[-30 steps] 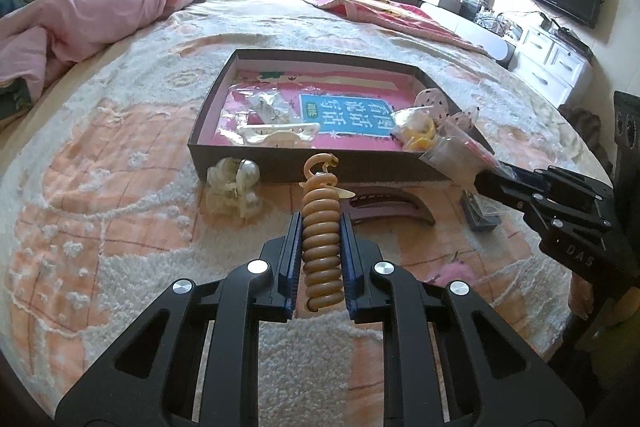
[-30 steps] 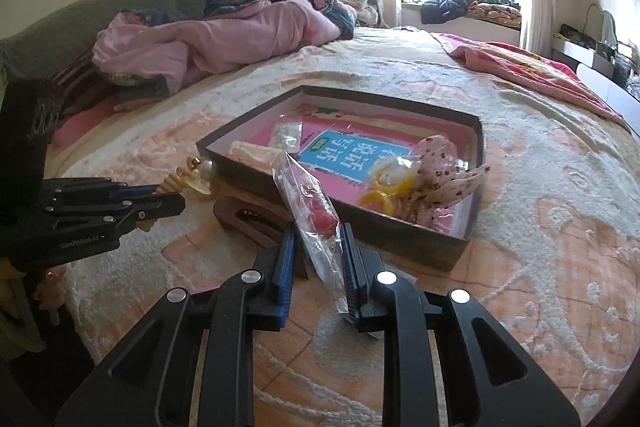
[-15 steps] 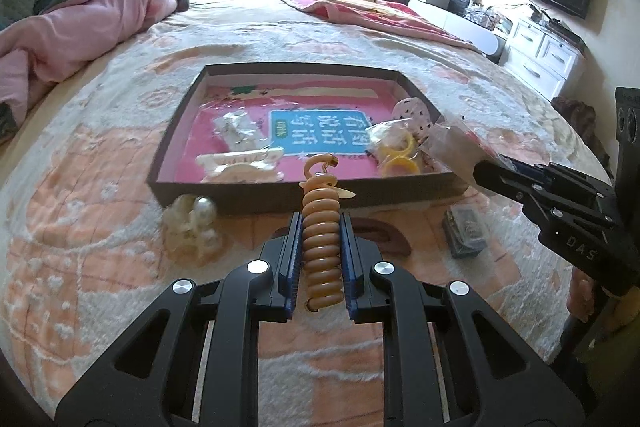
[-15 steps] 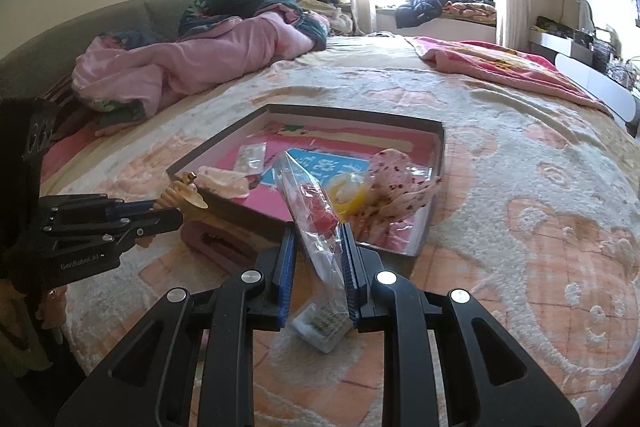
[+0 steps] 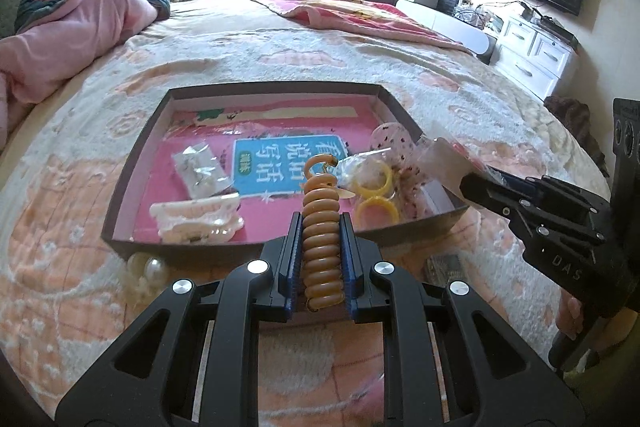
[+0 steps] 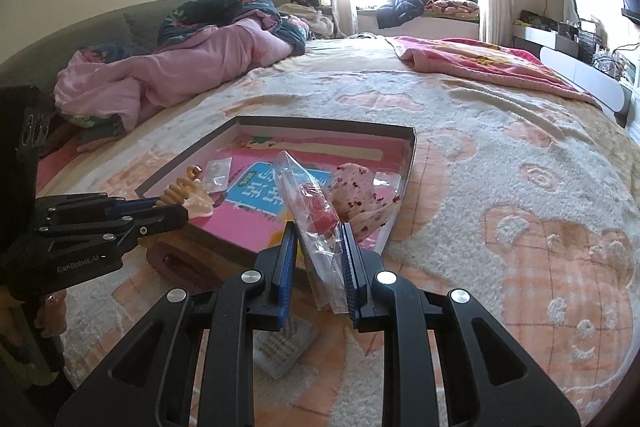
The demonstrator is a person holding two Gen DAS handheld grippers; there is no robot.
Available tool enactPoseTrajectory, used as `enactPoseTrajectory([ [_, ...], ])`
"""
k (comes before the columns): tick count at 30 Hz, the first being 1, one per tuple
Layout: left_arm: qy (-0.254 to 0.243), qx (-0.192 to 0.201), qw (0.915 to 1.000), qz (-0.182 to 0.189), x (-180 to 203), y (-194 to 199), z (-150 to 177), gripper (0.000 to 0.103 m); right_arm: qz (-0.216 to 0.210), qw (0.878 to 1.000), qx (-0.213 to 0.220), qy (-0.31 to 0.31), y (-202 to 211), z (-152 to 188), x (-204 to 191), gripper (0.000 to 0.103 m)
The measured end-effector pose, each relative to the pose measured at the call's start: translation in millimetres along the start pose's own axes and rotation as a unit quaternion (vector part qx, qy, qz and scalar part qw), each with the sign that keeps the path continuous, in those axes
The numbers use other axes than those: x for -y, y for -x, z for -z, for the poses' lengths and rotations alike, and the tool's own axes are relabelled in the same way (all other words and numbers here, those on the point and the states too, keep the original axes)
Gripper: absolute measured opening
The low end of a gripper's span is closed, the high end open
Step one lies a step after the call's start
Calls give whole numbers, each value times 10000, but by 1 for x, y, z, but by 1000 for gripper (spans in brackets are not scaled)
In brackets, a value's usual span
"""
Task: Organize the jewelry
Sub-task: 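Carry the coiled hair tie and clear bag into the box with both tools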
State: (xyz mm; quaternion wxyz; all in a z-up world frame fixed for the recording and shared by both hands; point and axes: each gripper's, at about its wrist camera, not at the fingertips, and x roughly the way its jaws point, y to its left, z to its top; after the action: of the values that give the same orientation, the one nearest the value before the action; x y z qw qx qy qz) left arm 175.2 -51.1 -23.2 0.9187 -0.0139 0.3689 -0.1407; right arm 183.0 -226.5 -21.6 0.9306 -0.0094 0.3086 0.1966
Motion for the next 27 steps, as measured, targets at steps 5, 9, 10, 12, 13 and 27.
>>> enactPoseTrajectory([
  [5,-21,-7,10000,0,1,-7,-7,11,72,9999,16,68,-4,-6,2,21],
  [9,-48,-34,10000,-22,0,-14,-14,11,125,9999,29,80,-8,-12,5,21],
  [10,-52,-41,10000,-28,0,-15,-16,11,132,9999,32,86,-9,-13,6,21],
  [12,-51,-63,10000,-38,0,-19,-18,11,141,9998,40,103,-12,-17,8,21],
  [13,-44,-78,10000,-38,0,-21,-19,11,142,9998,38,102,-13,-18,9,21],
  [27,-21,-315,9994,-120,-3,-48,-27,11,174,9997,-189,-4,-54,-32,30,21],
])
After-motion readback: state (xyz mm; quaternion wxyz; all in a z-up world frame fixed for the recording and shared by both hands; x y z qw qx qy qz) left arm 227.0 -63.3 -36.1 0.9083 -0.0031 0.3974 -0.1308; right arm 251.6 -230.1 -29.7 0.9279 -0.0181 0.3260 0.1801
